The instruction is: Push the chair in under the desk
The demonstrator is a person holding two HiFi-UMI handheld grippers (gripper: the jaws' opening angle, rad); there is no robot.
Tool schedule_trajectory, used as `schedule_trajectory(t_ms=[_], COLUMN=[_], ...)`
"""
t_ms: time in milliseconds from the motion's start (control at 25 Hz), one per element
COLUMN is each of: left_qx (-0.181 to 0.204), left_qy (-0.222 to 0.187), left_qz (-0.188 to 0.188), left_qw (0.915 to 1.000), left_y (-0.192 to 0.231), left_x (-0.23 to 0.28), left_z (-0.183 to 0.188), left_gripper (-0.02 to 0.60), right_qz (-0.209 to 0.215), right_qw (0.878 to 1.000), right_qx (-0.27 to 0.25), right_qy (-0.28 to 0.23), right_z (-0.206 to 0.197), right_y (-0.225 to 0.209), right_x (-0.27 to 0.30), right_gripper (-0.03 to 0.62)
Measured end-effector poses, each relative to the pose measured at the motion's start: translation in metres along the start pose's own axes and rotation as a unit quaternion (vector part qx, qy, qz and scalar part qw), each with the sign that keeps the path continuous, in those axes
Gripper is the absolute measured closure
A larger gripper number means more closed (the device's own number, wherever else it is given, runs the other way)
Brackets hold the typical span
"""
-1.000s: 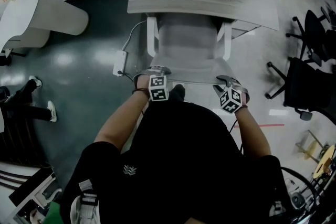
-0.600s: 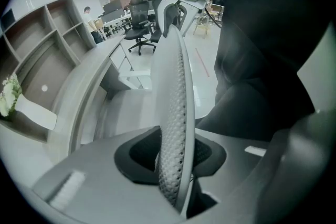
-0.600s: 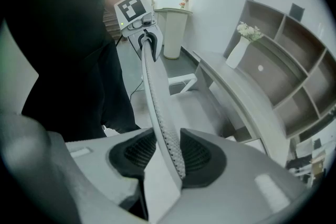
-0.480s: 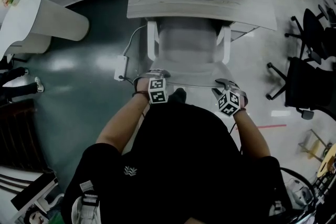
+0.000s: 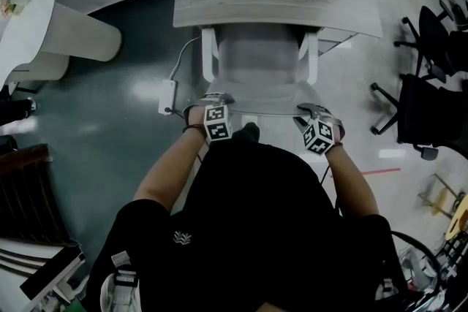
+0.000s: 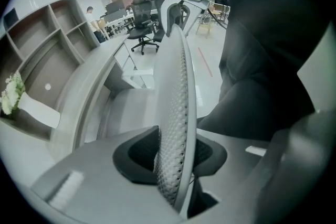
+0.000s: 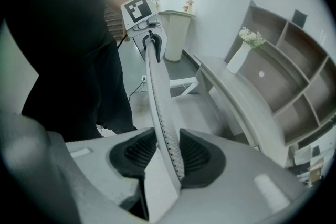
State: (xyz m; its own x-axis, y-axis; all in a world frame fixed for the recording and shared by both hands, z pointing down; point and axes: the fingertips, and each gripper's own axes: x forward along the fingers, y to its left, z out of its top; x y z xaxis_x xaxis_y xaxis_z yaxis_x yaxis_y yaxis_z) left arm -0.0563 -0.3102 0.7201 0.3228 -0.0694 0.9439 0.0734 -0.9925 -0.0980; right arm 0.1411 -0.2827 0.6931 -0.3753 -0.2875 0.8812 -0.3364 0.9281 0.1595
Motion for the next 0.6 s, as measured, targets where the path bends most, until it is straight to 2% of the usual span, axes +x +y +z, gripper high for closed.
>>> schedule_trajectory(t_ms=[600], left_qx=[0.009], left_qy=[-0.006], left_qz=[0.009], left_qw=[0.9999], left_y=[0.038], left_x=[0.003], left_z=[-0.005], left_gripper=[0.456], right_qz=[-0.014], right_qw=[1.0], right_qx=[0.001], right_qy=[0.006], right_z=[0.009], right_y=[-0.033], right_x=[0.012], right_gripper=[0.456])
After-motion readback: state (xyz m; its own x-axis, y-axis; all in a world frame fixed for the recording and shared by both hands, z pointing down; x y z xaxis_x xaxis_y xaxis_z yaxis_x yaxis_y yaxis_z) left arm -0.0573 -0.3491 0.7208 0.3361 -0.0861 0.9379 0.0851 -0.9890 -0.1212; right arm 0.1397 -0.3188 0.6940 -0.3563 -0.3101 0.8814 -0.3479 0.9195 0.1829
